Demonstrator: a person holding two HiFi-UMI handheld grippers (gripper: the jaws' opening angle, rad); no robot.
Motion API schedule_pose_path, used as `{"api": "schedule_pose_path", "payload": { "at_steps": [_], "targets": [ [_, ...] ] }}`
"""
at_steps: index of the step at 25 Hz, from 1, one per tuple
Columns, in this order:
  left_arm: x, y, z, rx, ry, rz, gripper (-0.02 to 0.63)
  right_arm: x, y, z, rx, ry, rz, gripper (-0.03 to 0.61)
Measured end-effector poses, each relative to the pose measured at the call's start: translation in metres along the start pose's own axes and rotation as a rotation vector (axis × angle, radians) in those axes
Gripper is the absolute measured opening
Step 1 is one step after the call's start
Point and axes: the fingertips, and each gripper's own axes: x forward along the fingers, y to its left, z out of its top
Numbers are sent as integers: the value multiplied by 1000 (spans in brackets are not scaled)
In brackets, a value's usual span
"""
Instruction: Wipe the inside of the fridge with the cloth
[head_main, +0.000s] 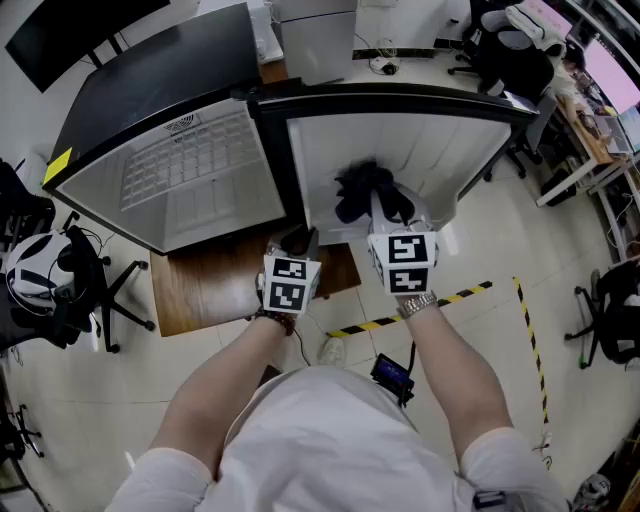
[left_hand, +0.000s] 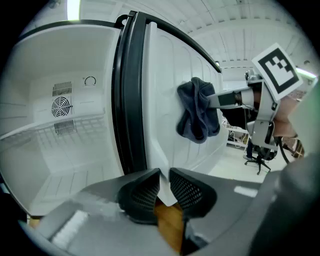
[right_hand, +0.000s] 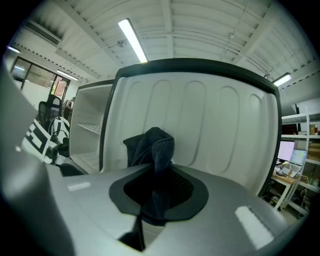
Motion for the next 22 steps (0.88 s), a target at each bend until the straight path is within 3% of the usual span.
{"api": "schedule_pose_path", "payload": {
  "at_steps": [14, 22],
  "targets": [
    [0, 0, 0, 8, 6, 3, 72, -31, -127, -32, 8, 47, -255, 55],
    [-1, -1, 1, 7, 6, 8, 72, -46, -163, -38, 18, 54, -322, 55]
  ]
}}
